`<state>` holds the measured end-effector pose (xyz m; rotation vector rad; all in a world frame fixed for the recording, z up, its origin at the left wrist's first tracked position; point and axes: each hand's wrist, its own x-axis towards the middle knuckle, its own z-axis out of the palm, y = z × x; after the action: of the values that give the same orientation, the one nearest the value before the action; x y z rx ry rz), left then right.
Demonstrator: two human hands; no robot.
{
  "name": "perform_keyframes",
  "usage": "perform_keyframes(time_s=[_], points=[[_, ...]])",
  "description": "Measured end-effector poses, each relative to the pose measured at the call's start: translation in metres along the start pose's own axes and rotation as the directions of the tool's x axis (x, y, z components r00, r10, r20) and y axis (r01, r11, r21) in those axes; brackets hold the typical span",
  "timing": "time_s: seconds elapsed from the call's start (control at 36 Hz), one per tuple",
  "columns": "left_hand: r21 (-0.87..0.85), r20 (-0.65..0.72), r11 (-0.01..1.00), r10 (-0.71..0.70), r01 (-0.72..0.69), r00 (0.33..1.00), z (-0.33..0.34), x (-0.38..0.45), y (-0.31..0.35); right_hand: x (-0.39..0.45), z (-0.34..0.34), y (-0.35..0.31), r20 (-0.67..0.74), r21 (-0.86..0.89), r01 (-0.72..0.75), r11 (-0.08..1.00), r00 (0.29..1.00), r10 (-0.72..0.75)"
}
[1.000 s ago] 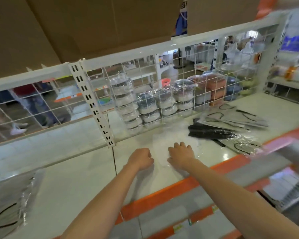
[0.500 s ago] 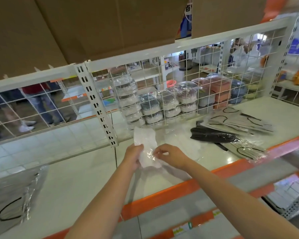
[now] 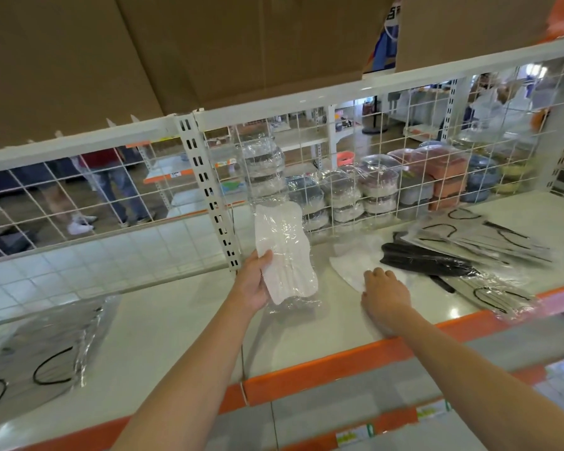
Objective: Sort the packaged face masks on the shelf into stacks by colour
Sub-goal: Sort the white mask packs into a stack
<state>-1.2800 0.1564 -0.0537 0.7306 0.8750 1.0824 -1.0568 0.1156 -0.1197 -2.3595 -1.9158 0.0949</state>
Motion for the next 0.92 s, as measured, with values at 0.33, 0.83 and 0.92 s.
perform_keyframes(time_s=[0.33, 0.83, 0.92], points=[[0.184, -0.081, 0.982, -0.031, 0.046, 0.996, 0.005, 0.009, -0.021, 0.001, -0.039, -0.048, -0.031, 0.742, 0.046, 0.668, 0.999, -0.035], [-0.121, -0.089, 0.992, -0.045, 0.034, 0.995, -0.005, 0.014, -0.001, 0.009, -0.003, 0.013, 0.113, 0.021, -0.048, 0.999, 0.993, 0.046], [-0.203, -0.084, 0.977, -0.084, 0.065, 0.993, -0.007, 0.013, 0.000, 0.007, -0.001, 0.009, 0.024, -0.044, -0.027, 0.999, 0.999, 0.028]])
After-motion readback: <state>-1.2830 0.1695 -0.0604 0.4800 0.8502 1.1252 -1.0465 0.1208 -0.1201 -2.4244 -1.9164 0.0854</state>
